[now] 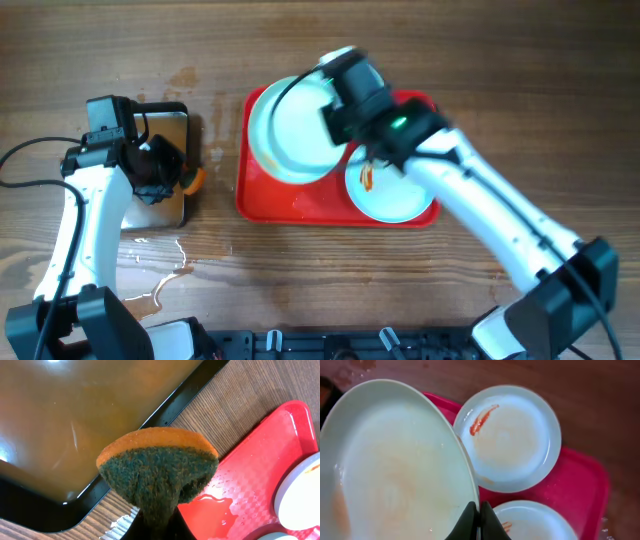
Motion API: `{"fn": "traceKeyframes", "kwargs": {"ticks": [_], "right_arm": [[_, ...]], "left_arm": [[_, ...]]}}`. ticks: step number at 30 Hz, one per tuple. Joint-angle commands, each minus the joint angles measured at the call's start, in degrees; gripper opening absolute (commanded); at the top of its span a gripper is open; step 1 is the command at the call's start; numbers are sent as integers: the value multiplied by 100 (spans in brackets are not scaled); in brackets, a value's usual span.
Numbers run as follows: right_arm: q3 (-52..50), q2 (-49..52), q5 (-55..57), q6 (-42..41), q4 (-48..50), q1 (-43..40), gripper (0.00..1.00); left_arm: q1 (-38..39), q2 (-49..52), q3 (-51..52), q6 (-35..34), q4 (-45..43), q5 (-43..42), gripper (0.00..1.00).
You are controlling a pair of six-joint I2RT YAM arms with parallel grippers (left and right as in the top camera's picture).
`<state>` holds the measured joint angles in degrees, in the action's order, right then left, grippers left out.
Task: Clean dirty plates on tray and stack at the side
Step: 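Carry the plate right and set it on the table beside the tray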
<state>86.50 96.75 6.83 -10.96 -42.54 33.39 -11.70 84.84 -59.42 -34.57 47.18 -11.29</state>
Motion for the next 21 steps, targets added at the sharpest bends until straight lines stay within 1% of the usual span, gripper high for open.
{"fn": "traceKeyframes", "kwargs": {"ticks": [1,5,10,13,16,21], "right_arm": [[76,-22,-2144,-470,-92,-1161,4],[-17,-20,-2214,-457,-251,-2352,4],[-317,52,-2168,-479,-157,-3766,4],[-472,184,-1937,-946,0,-4439,4],[-654,328,-1510,-1504,66,-4927,4],[-734,647,-1010,-1617,116,-5191,4]], "left_arm": [[-15,-66,31,131,2,-87,4],[-15,-66,31,131,4,-87,4],[-15,-66,31,131,0,-87,4],[-15,-66,31,131,0,-87,4],[-15,-66,31,131,0,-85,4],[-15,-66,31,131,-24,-85,4]]}}
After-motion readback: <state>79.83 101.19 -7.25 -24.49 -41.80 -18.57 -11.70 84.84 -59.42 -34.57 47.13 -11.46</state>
